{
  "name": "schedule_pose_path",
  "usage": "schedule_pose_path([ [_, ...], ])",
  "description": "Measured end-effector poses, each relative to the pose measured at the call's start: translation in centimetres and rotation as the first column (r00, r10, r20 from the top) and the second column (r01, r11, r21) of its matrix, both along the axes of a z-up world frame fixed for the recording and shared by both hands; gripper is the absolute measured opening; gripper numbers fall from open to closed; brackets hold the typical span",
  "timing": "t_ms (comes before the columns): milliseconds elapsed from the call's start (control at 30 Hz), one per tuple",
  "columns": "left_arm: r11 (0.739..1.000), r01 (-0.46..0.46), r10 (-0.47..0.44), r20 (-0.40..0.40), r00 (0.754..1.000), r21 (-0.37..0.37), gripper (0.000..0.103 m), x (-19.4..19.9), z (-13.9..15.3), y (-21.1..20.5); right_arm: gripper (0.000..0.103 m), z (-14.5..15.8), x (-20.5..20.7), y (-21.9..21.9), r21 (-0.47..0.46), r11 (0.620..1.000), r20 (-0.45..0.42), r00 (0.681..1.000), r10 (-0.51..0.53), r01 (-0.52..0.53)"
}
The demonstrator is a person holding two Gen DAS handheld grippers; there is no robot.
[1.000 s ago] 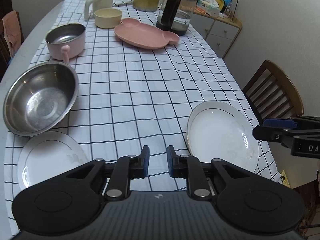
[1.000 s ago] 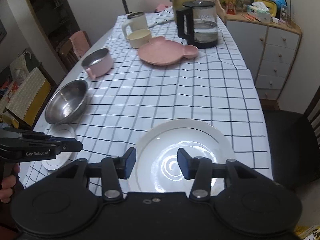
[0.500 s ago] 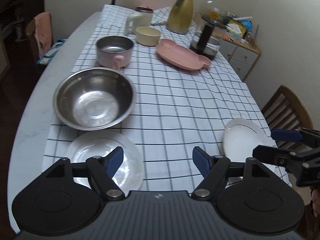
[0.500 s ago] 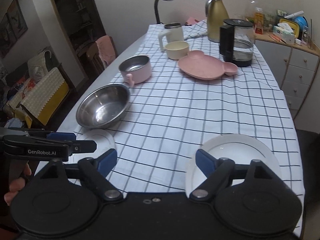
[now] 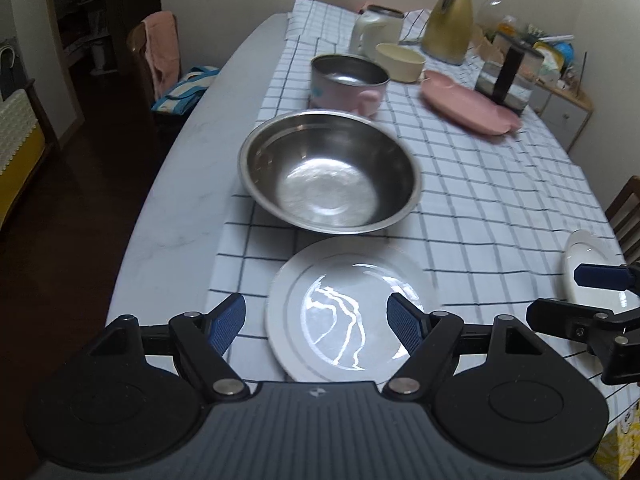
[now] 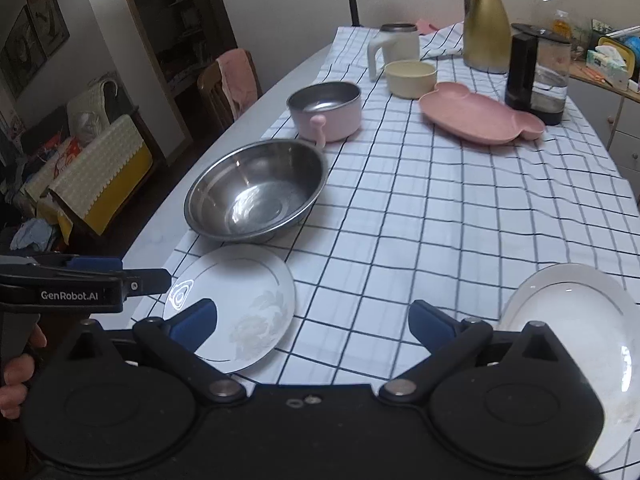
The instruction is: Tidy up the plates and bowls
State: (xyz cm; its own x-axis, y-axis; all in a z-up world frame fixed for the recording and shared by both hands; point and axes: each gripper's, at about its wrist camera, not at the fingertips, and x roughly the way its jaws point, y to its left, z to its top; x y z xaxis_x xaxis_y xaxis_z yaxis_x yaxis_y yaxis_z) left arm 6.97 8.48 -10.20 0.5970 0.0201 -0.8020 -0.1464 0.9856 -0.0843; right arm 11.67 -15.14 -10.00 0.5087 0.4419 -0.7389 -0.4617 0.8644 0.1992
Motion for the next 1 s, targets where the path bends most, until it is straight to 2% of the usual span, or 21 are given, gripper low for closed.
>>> schedule_pose_path([
  [167, 1.000, 0.023, -0.022, -0.035, 0.999, 0.004, 0.078, 0.7, -2.1, 1.6, 0.099, -2.4, 1.1, 2.1, -0.020, 1.000, -0.054, 0.998, 0.014, -0.015],
  [267, 0.999, 0.036, -0.036, -0.050, 0.998, 0.003, 0.078, 1.3, -3.0, 2.1, 0.093, -3.7, 1.9, 3.0, -0.024, 1.000, -0.097, 0.995, 0.009, -0.011],
  [533, 0.998, 0.021, -0.026, -0.090, 0.996, -0.051, 0.077, 2.9, -4.9, 3.7, 0.076, -6.1, 3.2, 4.7, -0.042, 0.999, -0.176, 0.984, -0.002, -0.005],
  [667, 0.996, -0.002, -0.007, -0.100, 0.995, -0.091, 0.076, 3.4, -5.4, 4.2, 0.073, -6.8, 3.9, 4.6, 0.002, 0.999, -0.218, 0.975, -0.034, 0.035],
  [733, 0.993, -0.002, -0.012, -0.114, 0.993, -0.120, 0.064, 3.6, -5.7, 4.4, 0.062, -7.1, 4.2, 4.5, 0.024, 0.998, -0.246, 0.968, -0.045, 0.052],
  [767, 0.993, -0.003, -0.012, -0.121, 0.993, -0.119, 0.062, 3.6, -5.9, 4.4, 0.060, -7.2, 4.3, 4.4, 0.033, 0.998, -0.255, 0.966, -0.042, 0.052],
  [833, 0.994, -0.008, -0.007, -0.132, 0.991, -0.112, 0.051, 3.8, -6.2, 4.5, 0.056, -7.3, 4.4, 4.6, 0.036, 0.998, -0.264, 0.964, -0.035, 0.046],
  [1000, 0.989, -0.024, 0.004, -0.138, 0.990, -0.148, 0.035, 3.8, -6.3, 5.1, 0.042, -7.6, 4.6, 4.7, 0.045, 0.997, -0.290, 0.956, -0.040, 0.055],
])
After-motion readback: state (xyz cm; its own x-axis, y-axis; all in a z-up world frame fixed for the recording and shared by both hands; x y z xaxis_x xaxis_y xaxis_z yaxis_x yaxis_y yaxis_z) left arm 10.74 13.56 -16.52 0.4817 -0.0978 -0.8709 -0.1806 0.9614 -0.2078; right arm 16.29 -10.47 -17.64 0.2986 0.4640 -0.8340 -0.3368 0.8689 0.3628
